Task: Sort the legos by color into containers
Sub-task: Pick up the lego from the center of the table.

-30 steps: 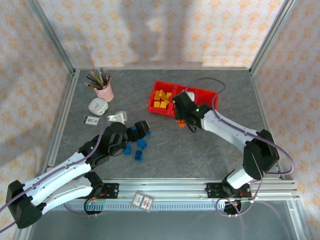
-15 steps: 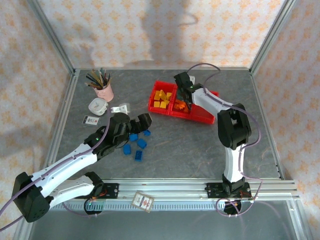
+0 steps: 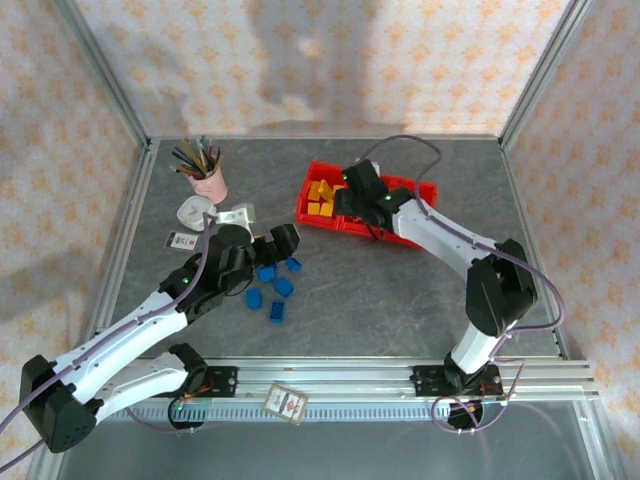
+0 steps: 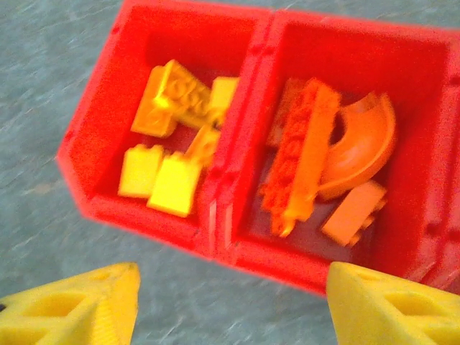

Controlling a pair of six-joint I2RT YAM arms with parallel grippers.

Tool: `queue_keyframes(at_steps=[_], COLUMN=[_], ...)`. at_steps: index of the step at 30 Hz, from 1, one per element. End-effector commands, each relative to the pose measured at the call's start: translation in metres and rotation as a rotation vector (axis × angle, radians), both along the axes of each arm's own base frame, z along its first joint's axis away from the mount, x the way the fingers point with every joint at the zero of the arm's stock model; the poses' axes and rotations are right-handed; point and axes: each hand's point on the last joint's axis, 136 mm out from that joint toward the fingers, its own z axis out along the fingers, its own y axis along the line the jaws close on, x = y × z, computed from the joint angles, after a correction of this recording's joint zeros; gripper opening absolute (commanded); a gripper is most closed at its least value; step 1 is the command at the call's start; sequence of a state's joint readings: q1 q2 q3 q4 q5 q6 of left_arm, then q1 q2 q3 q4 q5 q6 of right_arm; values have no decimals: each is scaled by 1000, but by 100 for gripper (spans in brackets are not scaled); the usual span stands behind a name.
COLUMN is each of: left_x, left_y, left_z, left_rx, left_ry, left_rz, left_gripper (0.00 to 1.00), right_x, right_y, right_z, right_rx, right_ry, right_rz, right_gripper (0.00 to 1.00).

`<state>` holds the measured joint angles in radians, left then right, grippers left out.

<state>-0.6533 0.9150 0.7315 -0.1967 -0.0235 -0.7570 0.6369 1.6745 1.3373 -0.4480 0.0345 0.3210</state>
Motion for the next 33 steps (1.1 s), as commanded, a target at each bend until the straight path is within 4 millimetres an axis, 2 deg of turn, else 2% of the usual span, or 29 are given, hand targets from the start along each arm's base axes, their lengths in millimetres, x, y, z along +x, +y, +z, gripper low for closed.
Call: queue_keyframes(at_steps=[1, 10, 15, 23, 29, 33], left_x=[-9, -29, -40, -51, -52, -53], left_y=[11, 37, 50, 63, 66, 67], left_z=[-5, -15, -22, -29, -31, -31], left_rx=[38, 40, 47, 38, 34, 34], left_ry=[15, 46, 71, 83, 79, 81], left_rz=[6, 69, 104, 137, 151, 151], left_gripper=[99, 99, 99, 99, 99, 99], right_x=[-24, -75, -92, -100, -87, -80], right_y=[18, 81, 98, 127, 137, 139], right_z=[-5, -22, -46, -76, -97, -111], right_rx=[39, 97, 74, 16, -63, -113], right_ry=[17, 57, 109, 141, 154, 160], right_rz=[35, 174, 196, 272, 278, 265], right_gripper=[70, 74, 77, 78, 80, 76])
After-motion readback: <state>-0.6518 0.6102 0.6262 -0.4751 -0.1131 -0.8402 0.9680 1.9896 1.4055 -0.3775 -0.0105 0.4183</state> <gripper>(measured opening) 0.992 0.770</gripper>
